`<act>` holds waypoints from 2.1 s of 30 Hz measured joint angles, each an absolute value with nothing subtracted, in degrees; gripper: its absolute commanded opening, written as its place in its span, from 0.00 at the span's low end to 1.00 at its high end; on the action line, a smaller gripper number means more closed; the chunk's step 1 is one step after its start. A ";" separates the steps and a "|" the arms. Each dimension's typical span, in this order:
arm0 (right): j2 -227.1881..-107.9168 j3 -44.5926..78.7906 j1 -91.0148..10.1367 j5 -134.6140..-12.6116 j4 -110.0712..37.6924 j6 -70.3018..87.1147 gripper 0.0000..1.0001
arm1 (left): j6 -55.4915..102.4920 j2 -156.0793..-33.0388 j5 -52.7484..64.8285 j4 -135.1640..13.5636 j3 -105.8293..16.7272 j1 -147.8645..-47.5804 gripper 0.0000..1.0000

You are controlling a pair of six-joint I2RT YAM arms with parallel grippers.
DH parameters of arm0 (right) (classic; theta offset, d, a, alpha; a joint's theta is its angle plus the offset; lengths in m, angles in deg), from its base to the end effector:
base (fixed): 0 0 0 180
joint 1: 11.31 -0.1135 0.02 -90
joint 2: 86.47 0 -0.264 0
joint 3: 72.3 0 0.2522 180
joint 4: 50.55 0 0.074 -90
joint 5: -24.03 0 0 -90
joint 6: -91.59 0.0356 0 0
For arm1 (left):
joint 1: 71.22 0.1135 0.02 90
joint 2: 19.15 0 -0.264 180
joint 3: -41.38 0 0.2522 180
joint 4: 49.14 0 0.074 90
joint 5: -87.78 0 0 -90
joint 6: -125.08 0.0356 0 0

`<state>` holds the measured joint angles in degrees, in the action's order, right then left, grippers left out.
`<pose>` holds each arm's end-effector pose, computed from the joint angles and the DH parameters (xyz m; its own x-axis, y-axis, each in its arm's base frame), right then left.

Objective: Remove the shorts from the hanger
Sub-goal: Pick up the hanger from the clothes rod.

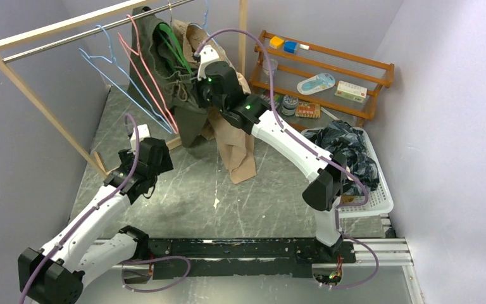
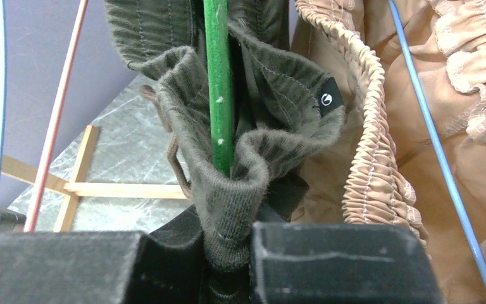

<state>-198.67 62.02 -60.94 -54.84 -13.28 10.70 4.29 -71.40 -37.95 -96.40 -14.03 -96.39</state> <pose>0.3022 0.3449 0.4244 -0.2664 -0.0735 -0.9611 -0.5922 0.7992 0.1030 0.1754 -0.0595 0.2645 -0.5235 -0.2131 -0.8249 -0.3519 0.9359 -0.0185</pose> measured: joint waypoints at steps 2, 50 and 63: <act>-198.48 61.51 -61.00 -54.64 -13.96 10.45 0.00 | 4.29 -71.53 -37.92 -96.42 -14.03 -96.39 0.94; -180.80 27.46 -63.78 -47.12 -50.41 4.51 0.00 | 4.78 -67.01 -37.12 -96.03 -14.38 -96.39 0.94; -169.30 16.16 -63.85 -51.75 -39.51 11.68 0.00 | 4.86 -68.06 -37.07 -95.79 -14.38 -96.39 0.94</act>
